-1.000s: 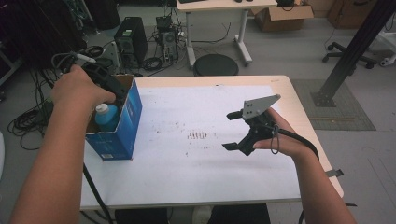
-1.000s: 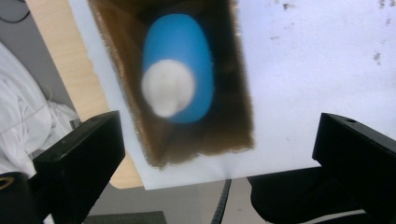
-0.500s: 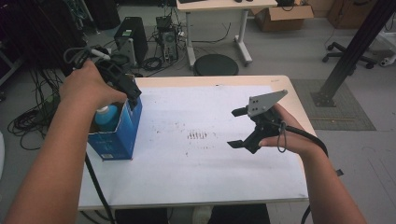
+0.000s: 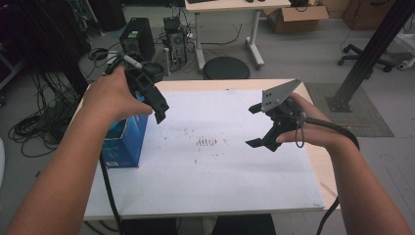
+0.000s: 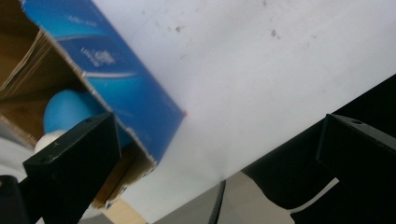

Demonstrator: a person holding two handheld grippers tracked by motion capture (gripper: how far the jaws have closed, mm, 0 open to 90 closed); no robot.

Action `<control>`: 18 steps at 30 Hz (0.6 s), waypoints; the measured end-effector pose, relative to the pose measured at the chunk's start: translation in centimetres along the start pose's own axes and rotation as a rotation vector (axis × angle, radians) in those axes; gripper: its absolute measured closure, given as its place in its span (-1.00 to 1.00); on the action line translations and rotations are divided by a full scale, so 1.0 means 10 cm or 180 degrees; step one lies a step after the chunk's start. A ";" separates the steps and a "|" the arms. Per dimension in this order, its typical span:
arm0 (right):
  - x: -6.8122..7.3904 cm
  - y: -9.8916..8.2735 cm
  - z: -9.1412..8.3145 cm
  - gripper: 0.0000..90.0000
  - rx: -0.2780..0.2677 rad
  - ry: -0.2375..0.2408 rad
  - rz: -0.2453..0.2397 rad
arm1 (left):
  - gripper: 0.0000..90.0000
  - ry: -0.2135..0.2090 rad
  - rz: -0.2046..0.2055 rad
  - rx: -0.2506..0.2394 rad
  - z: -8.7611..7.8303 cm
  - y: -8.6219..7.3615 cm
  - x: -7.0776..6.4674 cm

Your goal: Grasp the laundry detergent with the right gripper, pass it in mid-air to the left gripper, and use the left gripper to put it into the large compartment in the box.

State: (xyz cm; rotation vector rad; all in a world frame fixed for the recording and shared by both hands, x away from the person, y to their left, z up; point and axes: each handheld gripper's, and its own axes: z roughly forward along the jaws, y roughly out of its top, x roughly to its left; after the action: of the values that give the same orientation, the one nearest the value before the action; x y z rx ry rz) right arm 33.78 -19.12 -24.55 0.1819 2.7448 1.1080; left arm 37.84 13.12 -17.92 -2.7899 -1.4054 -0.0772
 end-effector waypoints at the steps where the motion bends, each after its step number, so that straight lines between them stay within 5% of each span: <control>1: -0.02 0.02 -0.02 -0.96 0.0054 -0.0002 -0.0006 | -1.00 0.0002 0.0026 -0.0020 0.00 0.01 -0.03; 18: -0.23 0.08 -0.05 -0.94 0.0812 0.0076 -0.0184 | -1.00 -0.0216 0.0787 0.0067 0.19 0.23 -0.38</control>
State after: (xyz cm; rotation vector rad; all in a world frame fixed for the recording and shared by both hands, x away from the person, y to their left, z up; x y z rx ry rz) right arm 35.96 -19.30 -23.33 0.1221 2.8855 0.7480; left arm 37.50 8.82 -20.00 -2.9478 -1.0533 0.0357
